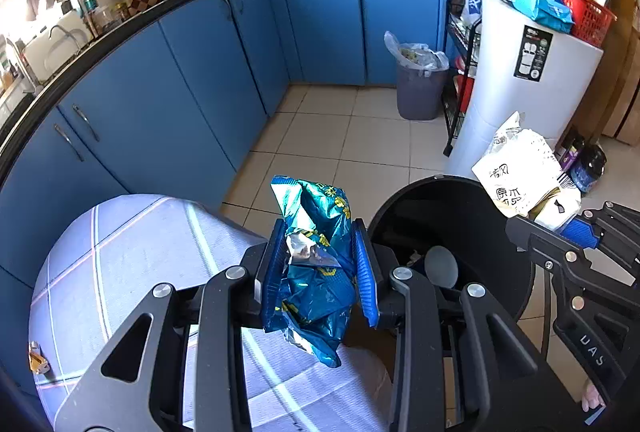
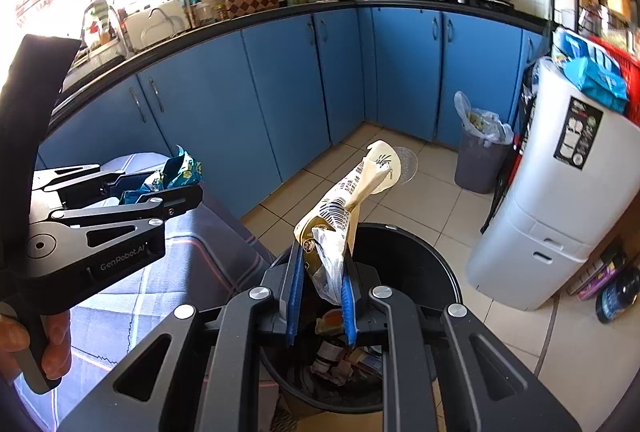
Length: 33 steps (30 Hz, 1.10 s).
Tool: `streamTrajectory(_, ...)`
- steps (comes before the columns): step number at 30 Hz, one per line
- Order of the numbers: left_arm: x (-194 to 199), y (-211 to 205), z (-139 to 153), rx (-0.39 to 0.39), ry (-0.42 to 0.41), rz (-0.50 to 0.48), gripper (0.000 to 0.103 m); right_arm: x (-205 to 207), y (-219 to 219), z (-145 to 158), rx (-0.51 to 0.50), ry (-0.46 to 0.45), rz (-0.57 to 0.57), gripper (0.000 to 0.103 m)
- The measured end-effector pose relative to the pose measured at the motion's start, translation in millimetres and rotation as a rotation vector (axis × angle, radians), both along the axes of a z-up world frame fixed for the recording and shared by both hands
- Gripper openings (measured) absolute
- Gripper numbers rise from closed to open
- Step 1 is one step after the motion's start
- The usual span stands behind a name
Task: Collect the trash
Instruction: 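Carry the blue foil wrapper and white packet over the black bin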
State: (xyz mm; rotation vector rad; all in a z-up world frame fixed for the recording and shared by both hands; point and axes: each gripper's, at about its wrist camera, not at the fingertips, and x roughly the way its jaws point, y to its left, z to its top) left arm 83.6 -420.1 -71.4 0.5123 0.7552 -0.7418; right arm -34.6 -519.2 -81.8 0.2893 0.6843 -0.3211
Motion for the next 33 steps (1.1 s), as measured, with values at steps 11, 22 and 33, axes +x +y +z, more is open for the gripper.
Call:
streamTrajectory(11,-19,-31,-7,0.039,-0.014,-0.044,0.034,-17,-18,-14,0.023,0.002,-0.024,0.017)
streamTrajectory(22,-29,-58,-15,0.067,-0.017,-0.070,0.034,-28,-38,-25,0.057,0.000,-0.048,0.017)
streamTrajectory(33,-26,-59,-17,0.074,-0.011,-0.068,0.034,-29,-43,-30,0.096,-0.011,-0.037,0.019)
